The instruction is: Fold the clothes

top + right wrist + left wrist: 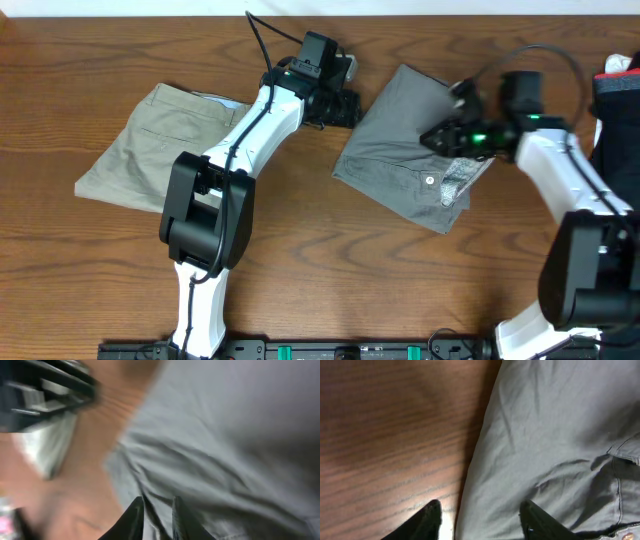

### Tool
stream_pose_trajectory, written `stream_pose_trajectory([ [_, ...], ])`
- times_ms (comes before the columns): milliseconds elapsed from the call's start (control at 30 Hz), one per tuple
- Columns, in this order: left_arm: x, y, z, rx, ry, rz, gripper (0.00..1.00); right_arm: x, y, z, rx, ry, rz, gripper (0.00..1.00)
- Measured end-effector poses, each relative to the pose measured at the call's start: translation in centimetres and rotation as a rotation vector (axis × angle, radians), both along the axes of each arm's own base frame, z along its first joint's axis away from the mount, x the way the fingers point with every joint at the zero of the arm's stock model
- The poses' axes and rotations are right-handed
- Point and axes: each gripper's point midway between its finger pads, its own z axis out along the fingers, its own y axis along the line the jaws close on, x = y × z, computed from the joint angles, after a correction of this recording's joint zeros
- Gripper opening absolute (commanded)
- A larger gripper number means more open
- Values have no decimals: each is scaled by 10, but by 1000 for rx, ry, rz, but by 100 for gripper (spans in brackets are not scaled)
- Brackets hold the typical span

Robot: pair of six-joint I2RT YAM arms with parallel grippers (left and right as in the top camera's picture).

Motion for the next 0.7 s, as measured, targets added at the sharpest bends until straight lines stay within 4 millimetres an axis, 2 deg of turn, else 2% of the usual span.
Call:
stream_pose_trajectory([
  [100,0,0,-1,2,-2,-1,55,-24,0,-27,-184,156,-77,16],
  [200,0,0,-2,4,2,-1,56,-56,-10,-48,-334,312,-126,16],
  [267,-1,1,-4,8,9,-1,57,-76,-19,-54,-408,399,-146,16],
  [367,-1,1,-6,10,13,-3,63,-94,-31,-56,-475,478,-164,18],
  [433,-1,1,-7,12,8,-9,65,-98,-36,-57,-503,488,-163,18],
  [700,-3,-5,-4,-19,9,-33,68,-92,-40,-57,-538,444,-126,18],
])
